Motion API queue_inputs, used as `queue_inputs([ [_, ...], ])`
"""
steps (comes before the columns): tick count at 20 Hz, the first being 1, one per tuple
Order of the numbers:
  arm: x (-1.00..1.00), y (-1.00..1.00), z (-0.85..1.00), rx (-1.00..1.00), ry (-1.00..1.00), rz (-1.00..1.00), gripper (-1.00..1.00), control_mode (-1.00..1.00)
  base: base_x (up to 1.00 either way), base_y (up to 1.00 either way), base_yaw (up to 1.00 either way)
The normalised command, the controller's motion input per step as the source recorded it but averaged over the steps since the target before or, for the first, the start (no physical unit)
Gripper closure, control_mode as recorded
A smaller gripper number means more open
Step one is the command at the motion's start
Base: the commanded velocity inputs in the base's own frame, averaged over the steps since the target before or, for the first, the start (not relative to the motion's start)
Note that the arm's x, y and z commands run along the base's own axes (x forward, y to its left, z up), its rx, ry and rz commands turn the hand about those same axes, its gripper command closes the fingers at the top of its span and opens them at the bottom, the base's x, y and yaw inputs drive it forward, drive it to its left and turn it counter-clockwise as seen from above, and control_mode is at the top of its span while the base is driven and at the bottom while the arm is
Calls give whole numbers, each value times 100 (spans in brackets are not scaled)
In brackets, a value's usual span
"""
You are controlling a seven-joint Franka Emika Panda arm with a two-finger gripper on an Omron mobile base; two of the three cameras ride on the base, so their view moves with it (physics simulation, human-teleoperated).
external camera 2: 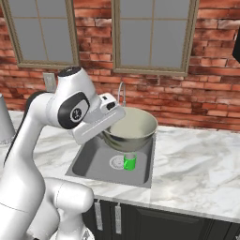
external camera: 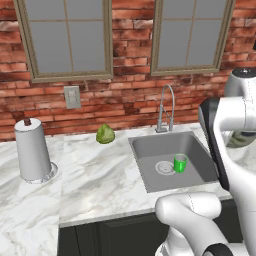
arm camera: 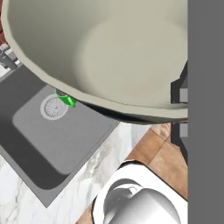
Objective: Pick the mug and place it in the sink. Pick the bowl and place it in the open cabinet and then close the cabinet.
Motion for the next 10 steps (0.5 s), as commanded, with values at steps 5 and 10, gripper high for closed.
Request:
queue_inputs([
  [5, 0, 0, 0, 0, 0, 0, 100, -100, 0, 0, 0],
  [10, 0, 0, 0, 0, 0, 0, 100, -100, 0, 0, 0],
])
